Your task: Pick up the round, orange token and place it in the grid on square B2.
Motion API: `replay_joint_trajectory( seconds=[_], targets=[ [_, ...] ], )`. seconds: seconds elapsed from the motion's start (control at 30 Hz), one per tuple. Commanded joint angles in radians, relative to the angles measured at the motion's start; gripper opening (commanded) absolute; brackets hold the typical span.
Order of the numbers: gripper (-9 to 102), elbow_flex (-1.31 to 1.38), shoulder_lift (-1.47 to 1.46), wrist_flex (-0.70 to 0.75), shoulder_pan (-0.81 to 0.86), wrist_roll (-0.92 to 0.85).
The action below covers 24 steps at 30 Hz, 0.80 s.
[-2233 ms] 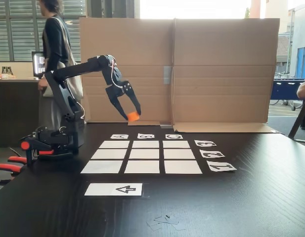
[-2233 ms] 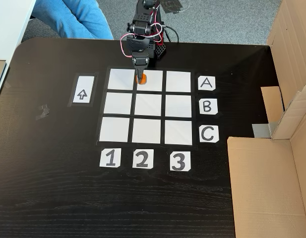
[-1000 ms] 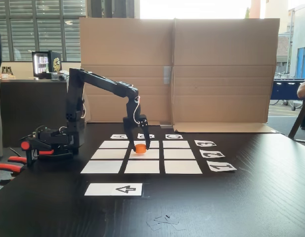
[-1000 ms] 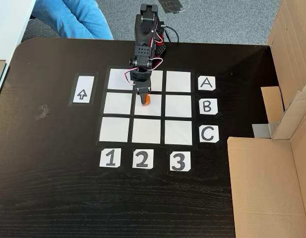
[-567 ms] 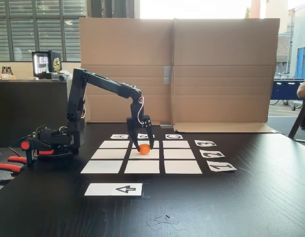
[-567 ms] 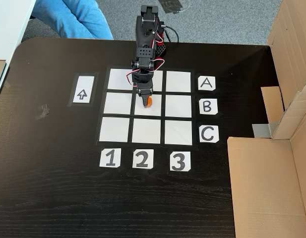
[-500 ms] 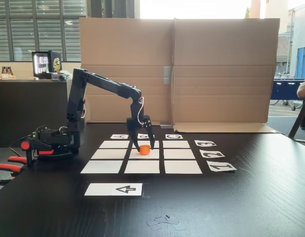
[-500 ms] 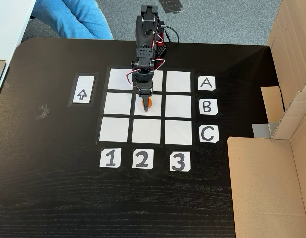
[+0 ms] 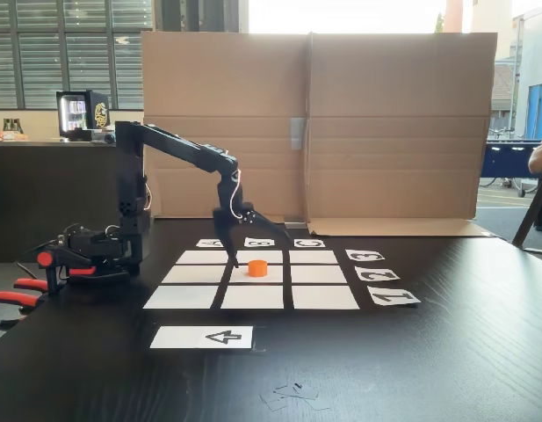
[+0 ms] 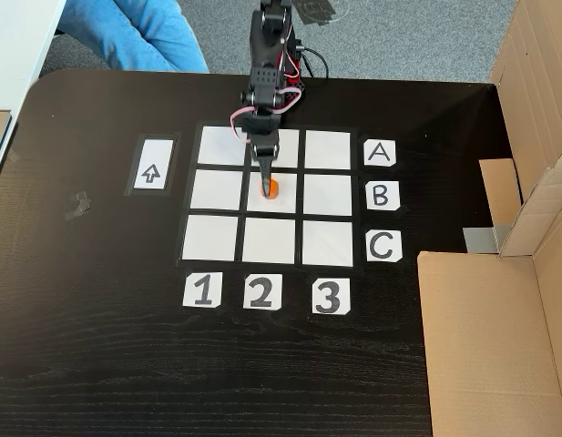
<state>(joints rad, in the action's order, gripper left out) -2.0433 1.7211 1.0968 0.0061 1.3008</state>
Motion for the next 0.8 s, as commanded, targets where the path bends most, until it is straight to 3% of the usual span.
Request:
replay_joint_trajectory(
  seconds=[0.0,0.3,0.33,0.4,0.5,0.77],
  targets=[
    [57,-0.092,0.221,-0.041,0.041,-0.017],
    [57,-0.387,0.808,-0.236,0.388,-0.052],
    [54,-0.405,0.865,-0.245,0.440,-0.052],
    [36,-0.437,0.963,-0.267,0.558,-0.051],
    [3,-0.494,1.094,-0.321,0.762,-0.003],
    [-1,-0.719,1.384,-0.313,1.290,0.067]
  ],
)
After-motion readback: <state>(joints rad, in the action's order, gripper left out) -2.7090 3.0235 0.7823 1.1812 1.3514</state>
